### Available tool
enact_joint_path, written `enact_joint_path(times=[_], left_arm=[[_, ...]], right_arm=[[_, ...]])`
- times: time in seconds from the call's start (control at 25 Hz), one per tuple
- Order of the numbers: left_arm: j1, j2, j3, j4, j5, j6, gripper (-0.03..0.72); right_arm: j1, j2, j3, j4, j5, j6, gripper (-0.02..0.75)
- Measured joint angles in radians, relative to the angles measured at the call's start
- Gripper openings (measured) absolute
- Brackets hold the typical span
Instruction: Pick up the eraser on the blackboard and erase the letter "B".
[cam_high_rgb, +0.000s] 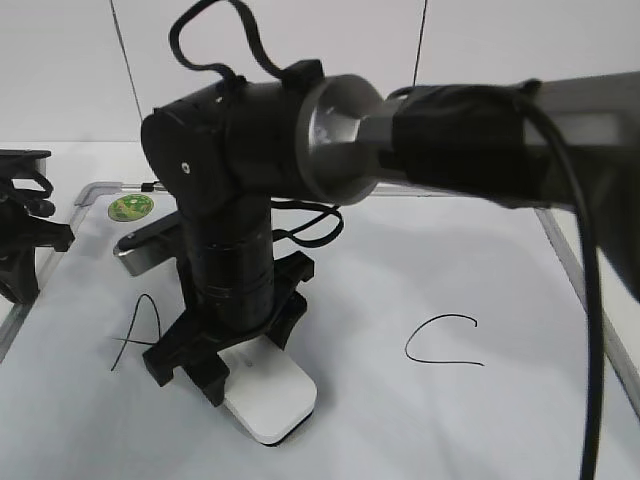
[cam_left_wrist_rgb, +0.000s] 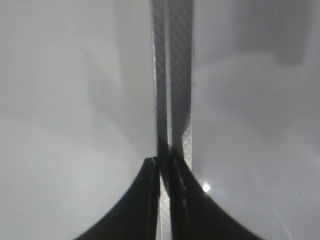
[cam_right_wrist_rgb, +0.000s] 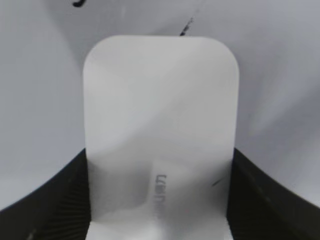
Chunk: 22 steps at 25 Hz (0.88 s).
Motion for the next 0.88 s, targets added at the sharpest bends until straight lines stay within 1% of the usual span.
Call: enact_joint_path(times=[0.32,0.6,0.72,0.88], left_arm=[[0.0,0.0,0.0,-0.001,0.0,0.0,0.016],[0.0,0.0,0.0,-0.001,0.0,0.0,0.016],[0.0,0.0,0.0,-0.001,0.0,0.0,0.016],[0.0,0.0,0.0,-0.001,0.0,0.0,0.016]], right_arm=[[0.004,0.053,-0.047,-0.025,0.029,-0.019,0.529],[0.006,0.111,-0.155,-0.125,0.041,0.037,0.529],[-0.021,0.134,-0.194,-0.126,0.041,0.046,0.529],[-0.075,0.144,-0.208,-0.096,0.031,0.056,0.529]])
